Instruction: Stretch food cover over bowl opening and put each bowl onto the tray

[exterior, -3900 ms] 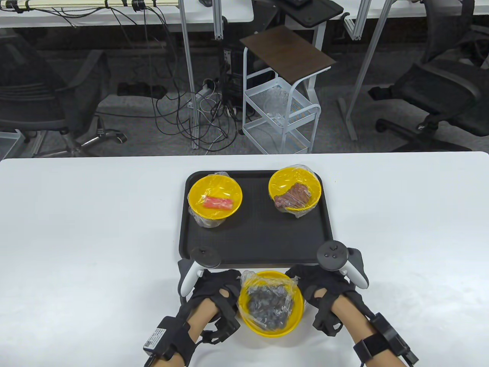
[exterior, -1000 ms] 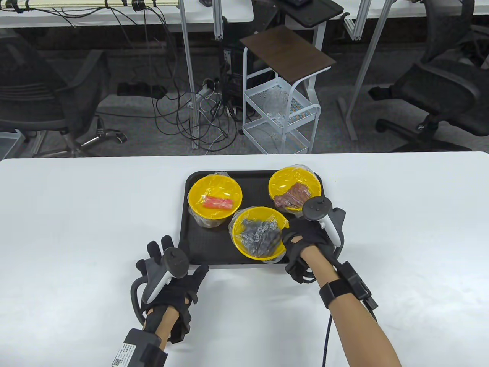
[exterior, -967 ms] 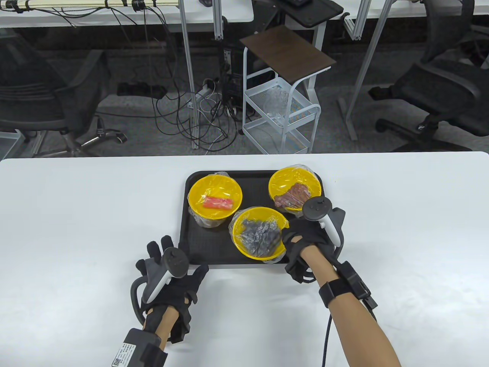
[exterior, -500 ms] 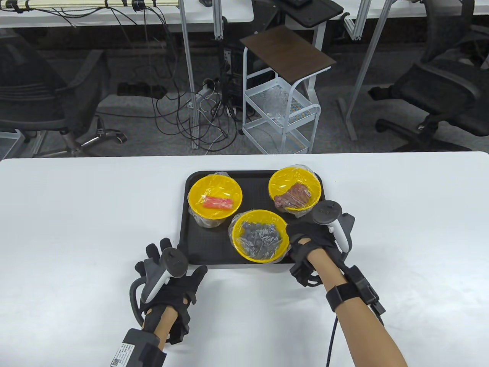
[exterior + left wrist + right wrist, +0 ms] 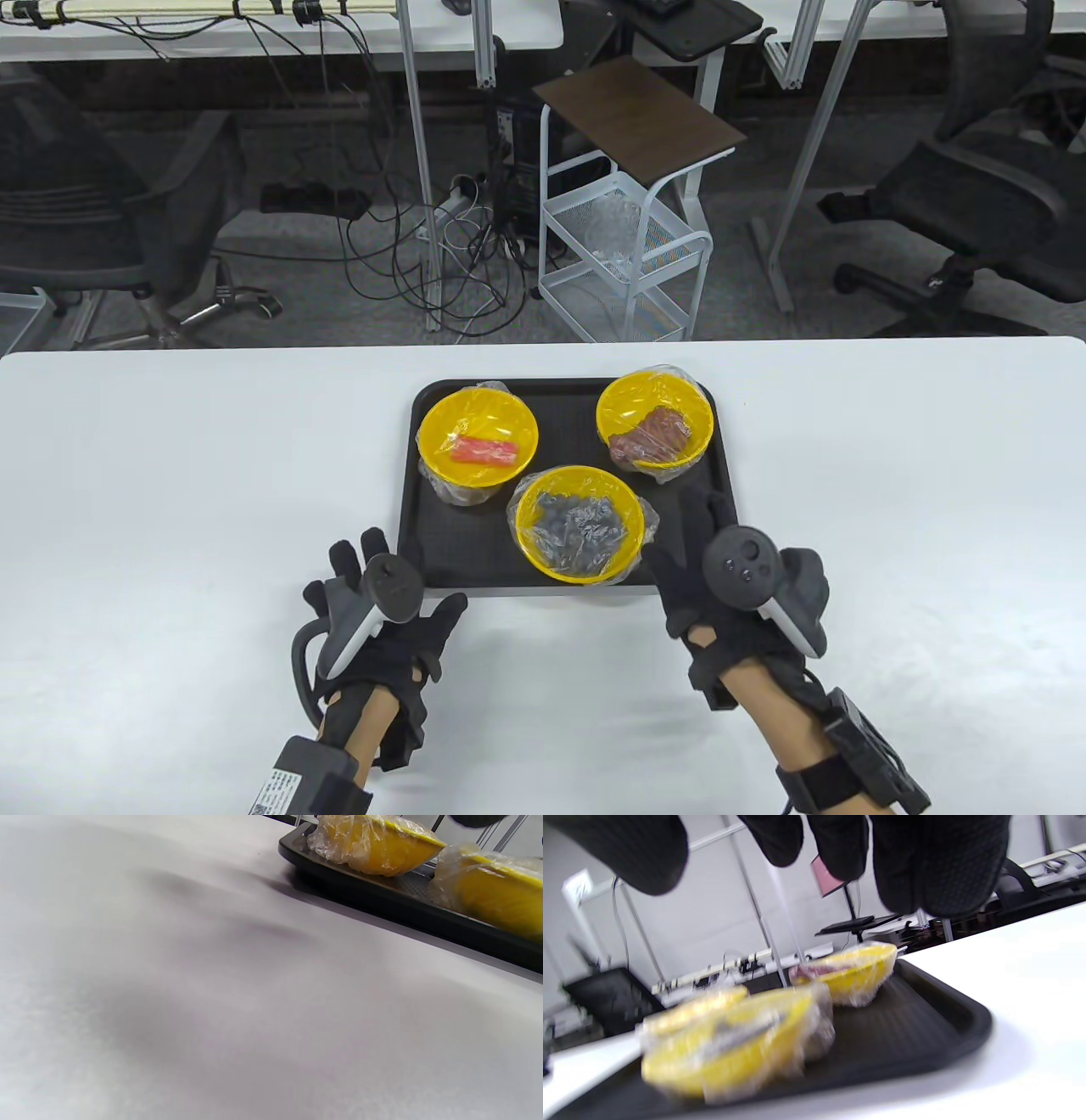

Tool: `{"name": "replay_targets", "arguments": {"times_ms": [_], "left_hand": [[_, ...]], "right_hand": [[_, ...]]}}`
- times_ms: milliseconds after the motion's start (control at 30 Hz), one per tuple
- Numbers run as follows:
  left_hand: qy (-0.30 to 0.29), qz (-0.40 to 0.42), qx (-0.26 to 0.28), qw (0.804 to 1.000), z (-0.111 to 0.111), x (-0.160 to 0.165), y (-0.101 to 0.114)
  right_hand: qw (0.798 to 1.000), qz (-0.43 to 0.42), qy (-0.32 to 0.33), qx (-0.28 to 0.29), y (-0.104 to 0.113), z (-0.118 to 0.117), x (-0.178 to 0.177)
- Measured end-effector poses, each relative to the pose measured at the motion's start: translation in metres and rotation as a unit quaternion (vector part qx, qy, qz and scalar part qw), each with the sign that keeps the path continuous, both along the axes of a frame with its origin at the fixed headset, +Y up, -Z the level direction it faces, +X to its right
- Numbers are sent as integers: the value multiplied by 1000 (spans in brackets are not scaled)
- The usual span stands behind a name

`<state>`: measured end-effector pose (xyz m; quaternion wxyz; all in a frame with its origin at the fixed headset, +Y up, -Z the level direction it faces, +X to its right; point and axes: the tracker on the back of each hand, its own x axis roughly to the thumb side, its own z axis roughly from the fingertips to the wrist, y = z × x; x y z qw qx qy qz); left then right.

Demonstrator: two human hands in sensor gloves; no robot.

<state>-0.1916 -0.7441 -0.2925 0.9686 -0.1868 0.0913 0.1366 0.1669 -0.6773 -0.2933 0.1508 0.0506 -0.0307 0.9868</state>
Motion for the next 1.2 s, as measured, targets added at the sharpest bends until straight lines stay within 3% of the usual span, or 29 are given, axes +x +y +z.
{"name": "replay_targets", "arguments": {"times_ms": [167,333,600,1200], "left_hand": [[-6,-9,-21,1000,1,9,-8],[-16,-24,-25,999,0,15,-10],[-27,-35,-45,998,2,24,-13],[-30,-41,-29,998,2,22,-12]], "right_hand": [[992,116,21,-36,-37,5,-12],[987,141,39,-71,-53,6,-9],[984,131,42,-109,-55,12,-3],[983,136,38,-115,-57,10,-1]]}}
